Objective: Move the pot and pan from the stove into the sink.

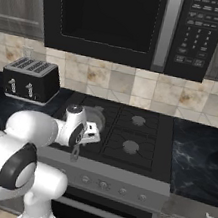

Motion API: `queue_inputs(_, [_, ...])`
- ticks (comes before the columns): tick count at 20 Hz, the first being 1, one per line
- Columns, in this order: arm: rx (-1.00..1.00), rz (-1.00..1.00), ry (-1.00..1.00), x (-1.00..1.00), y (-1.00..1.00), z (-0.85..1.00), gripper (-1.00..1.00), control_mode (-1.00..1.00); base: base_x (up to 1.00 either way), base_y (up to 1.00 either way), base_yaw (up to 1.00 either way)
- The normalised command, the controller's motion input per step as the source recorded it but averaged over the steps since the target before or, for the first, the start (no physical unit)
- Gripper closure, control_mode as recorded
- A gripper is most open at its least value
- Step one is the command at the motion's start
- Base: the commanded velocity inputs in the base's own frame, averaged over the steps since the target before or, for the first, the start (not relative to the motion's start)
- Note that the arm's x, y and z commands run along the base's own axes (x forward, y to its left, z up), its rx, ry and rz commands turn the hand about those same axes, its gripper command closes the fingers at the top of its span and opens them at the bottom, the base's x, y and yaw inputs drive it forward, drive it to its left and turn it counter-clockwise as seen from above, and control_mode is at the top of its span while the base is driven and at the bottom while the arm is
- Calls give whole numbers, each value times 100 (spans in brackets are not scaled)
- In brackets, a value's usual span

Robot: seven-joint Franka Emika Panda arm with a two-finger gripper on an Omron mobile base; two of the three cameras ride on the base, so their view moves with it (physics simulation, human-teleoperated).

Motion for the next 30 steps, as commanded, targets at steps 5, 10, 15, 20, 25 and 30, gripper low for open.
queue_inputs(5, [10, 0, 4, 14, -1, 75, 100, -100, 0, 0, 0])
queue_inputs(10, [10, 0, 7, 1, -3, 80, 100, -100, 0, 0, 0])
queue_inputs(15, [1, 7, 15, -32, 0, 58, 100, -100, 0, 0, 0])
queue_inputs(20, [0, 10, 9, -71, 0, 43, 100, -100, 0, 0, 0])
queue_inputs(25, [1, 16, -3, -93, -7, 15, 100, -100, 0, 0, 0])
queue_inputs(30, [3, 16, -12, -81, -10, 5, 100, -100, 0, 0, 0])
